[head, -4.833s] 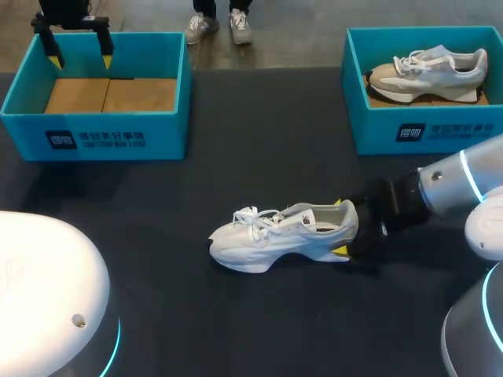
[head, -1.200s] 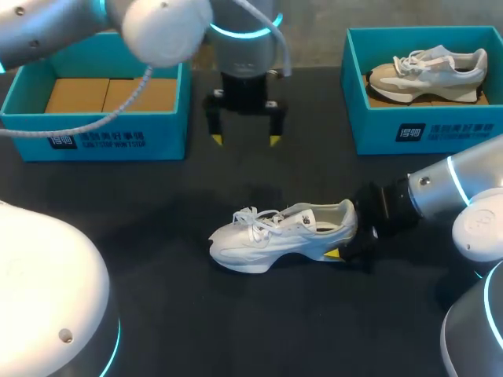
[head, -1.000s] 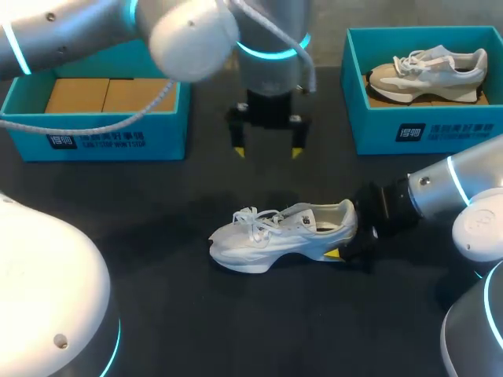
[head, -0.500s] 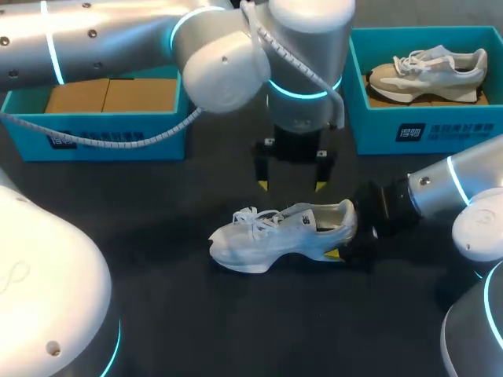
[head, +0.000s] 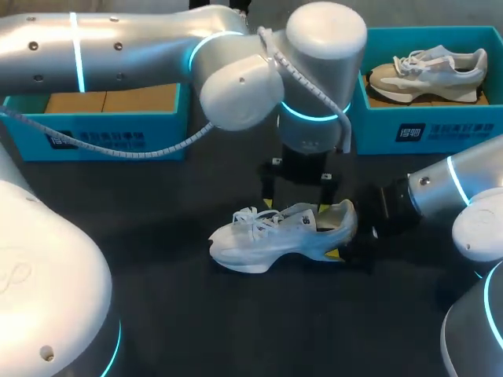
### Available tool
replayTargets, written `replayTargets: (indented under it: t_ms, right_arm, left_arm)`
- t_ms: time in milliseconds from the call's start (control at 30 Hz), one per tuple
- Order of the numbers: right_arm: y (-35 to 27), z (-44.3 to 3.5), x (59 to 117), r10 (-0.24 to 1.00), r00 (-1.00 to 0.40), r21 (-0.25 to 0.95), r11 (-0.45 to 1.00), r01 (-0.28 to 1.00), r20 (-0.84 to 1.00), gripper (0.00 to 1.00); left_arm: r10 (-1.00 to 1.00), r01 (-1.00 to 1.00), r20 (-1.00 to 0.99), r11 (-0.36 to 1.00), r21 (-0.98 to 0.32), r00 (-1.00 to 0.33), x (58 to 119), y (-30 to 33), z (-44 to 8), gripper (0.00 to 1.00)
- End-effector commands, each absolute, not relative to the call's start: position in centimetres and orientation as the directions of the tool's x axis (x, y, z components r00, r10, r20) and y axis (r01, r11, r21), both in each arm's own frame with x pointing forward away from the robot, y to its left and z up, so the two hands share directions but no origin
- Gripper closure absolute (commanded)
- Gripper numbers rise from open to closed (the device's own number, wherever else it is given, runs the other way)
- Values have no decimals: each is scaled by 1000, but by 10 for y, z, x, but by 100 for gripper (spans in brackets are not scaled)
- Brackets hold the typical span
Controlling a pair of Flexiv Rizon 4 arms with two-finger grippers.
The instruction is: Take the shoe out of the shoebox, open the shoe tongue, remove and reinsert the insole, then place the shoe into the shoebox
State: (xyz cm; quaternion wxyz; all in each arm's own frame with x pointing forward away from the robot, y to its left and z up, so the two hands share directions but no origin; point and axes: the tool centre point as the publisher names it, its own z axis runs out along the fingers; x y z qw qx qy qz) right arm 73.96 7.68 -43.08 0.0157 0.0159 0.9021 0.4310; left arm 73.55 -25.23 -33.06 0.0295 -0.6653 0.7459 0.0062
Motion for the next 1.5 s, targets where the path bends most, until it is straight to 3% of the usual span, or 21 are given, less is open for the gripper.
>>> replayTargets:
  t_ms: [33, 767, 1500]
  right_arm:
    - [81, -439, 740, 42, -999, 776, 631, 15, -14, 100]
    - [81, -439, 740, 42, -999, 776, 631, 15, -14, 100]
    - [81, -439, 740, 42, -999, 776, 631, 15, -14, 100]
  left_arm:
    - [-989, -991, -77, 130, -15, -128, 737, -263, -340, 0]
    - [-969, -984, -174, 173, 41, -178, 735, -258, -370, 0]
    - [-980, -1000, -201, 10, -13, -7, 737, -208, -349, 0]
